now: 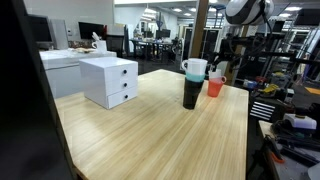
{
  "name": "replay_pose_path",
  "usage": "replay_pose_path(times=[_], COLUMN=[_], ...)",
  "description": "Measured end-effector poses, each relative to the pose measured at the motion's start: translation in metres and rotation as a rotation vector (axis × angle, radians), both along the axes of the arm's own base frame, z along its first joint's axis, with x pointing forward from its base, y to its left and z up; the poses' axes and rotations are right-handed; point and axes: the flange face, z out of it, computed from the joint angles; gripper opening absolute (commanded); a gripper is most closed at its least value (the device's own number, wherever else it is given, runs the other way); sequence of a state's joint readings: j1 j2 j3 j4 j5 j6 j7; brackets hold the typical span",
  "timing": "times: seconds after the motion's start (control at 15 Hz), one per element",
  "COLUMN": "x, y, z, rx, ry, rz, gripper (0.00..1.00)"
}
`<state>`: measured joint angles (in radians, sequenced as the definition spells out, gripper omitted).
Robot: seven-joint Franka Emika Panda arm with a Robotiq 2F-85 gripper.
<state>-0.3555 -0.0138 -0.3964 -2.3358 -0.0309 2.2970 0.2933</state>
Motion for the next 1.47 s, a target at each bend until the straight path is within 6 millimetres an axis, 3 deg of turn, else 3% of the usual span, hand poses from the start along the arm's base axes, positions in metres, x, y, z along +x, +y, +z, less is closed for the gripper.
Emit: replay_pose_path(times=[0.67,0.87,1.2,1.47], x=[-0.001,0.001,0.012,0.006], y=[-0.001,-0.003,-0.012,-0.011], z=[-0.039,-0.039,-0.022,-0.03], rx=[0.028,0.027,0.009,0.019], ry=[0.078,0.069,-0.029,-0.03], rz=[-0.017,-0.046,-0.1,-0.118], gripper=[1.0,1.0,1.0,1.0])
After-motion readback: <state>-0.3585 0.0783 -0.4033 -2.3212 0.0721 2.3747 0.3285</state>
